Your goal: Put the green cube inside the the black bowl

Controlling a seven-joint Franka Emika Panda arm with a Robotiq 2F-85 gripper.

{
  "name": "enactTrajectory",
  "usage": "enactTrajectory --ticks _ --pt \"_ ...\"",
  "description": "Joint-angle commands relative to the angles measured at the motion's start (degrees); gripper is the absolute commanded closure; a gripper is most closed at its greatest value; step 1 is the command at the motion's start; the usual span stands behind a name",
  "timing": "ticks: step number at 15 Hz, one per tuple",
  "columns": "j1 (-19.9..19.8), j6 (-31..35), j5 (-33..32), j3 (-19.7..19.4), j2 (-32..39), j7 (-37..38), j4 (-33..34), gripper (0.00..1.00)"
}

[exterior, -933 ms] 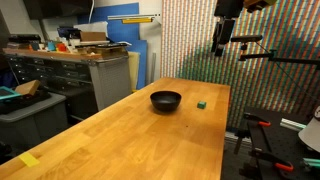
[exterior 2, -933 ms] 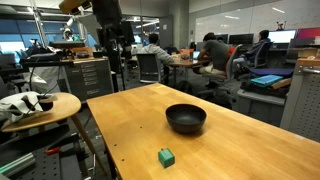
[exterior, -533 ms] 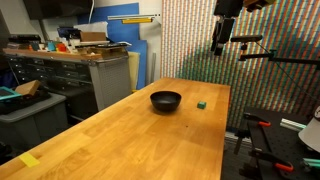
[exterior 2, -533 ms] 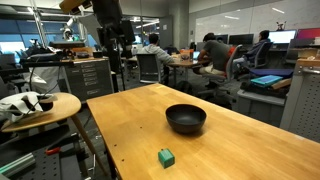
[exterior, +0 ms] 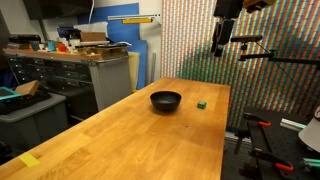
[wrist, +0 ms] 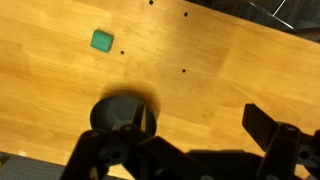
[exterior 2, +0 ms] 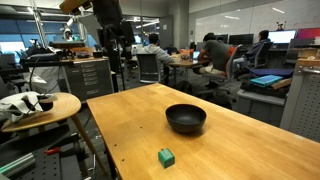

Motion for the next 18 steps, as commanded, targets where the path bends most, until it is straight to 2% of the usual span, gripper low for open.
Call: enactTrajectory --ticks 1,5,13,18 --pt "-0.6 1.1 -0.3 -1.2 2.4 0.5 1.5 0.00" --pt "-2.2 4.2 -0.5 -2.8 6.0 0.5 2.2 0.00" --pt "-8.1 17.6 -4.0 -4.1 17.0 3.8 3.0 0.00" --pt "-9.2 20.7 -4.5 -5.6 25.5 3.0 4.5 0.00"
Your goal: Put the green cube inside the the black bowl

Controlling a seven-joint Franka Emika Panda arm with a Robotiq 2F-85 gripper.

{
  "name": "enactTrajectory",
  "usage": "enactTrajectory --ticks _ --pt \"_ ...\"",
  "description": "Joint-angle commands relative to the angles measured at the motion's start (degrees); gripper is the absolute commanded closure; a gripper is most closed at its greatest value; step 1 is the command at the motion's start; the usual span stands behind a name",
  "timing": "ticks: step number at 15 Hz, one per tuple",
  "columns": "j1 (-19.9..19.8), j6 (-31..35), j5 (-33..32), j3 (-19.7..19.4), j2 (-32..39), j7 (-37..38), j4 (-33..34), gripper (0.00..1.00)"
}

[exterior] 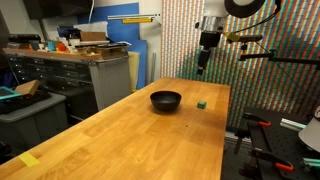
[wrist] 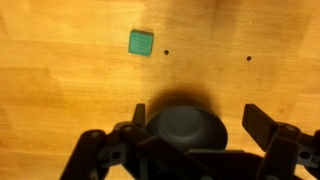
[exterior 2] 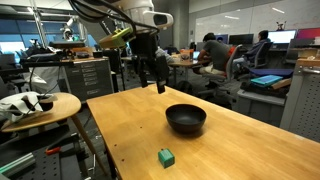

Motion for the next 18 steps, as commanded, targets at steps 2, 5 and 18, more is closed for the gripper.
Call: enactTrajectory --ticks 2,5,18 --pt "-1.0 3.6 -1.4 -1.5 8.8 0.2 3.5 0.00" --pt "-1.2 6.4 -0.8 -2.4 13.7 -0.1 5.1 0.00" --pt "-4.9 13.7 2.9 -4.1 23.4 -4.8 5.1 0.00"
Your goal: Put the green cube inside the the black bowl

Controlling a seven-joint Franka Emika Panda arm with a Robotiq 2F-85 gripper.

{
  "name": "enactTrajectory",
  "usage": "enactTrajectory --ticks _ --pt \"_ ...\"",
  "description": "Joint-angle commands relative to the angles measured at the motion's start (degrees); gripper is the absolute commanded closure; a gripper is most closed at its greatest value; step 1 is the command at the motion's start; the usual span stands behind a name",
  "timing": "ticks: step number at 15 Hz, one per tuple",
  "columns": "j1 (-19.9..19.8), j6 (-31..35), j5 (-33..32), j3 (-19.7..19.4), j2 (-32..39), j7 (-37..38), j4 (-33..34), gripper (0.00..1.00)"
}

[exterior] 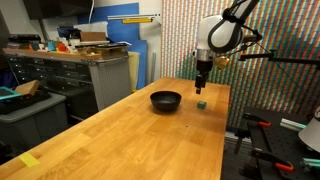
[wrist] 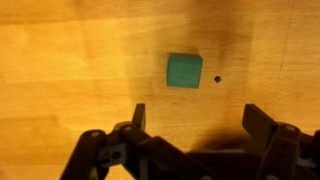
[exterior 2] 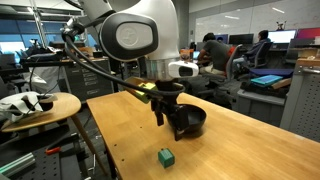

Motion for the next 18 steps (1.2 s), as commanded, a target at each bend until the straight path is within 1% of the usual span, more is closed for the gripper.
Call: enactTrajectory --ticks 1,5,10,17,18 --pt "-1.8 2.2 3.8 0.5 2.5 -4.6 0.3 0.00" --pt "-3.0 2.4 5.6 1.0 5.7 -7.2 0.8 0.00" --pt "-3.9 3.2 5.4 1.8 9.2 -8.6 1.8 0.00" --pt "-5.3 3.2 5.2 3.3 12.4 -10.3 3.6 0.00" --pt "-5.4 3.3 5.0 3.5 12.7 -10.6 3.8 0.21"
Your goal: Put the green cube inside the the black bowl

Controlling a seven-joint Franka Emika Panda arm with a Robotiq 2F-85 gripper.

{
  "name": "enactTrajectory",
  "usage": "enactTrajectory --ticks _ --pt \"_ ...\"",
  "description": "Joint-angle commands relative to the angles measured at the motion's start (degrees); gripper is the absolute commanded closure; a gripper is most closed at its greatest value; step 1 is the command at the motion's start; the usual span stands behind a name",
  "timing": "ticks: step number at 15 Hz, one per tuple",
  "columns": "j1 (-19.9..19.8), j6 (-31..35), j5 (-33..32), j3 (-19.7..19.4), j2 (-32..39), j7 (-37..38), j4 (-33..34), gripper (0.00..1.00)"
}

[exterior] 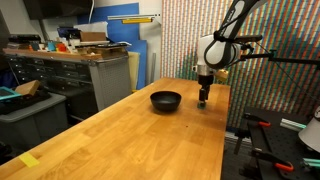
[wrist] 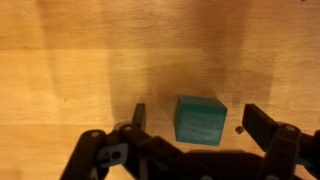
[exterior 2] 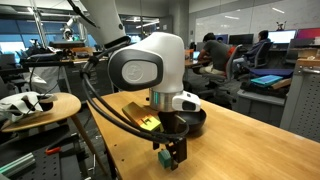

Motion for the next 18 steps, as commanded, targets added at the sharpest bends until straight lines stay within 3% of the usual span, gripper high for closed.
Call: enactTrajectory --ticks 1,5,8,18 --pt "-2.4 0.5 1.3 2.1 1.7 -3.4 1.5 0.28" --pt "-3.2 0.1 1.3 3.2 2.1 -4.7 1.7 0.60" --pt "-3.7 -0.2 1.4 3.8 2.0 -5.2 1.6 0.79" --pt "-3.1 -2.4 -1.4 0.6 -1.7 -4.5 2.3 0.79"
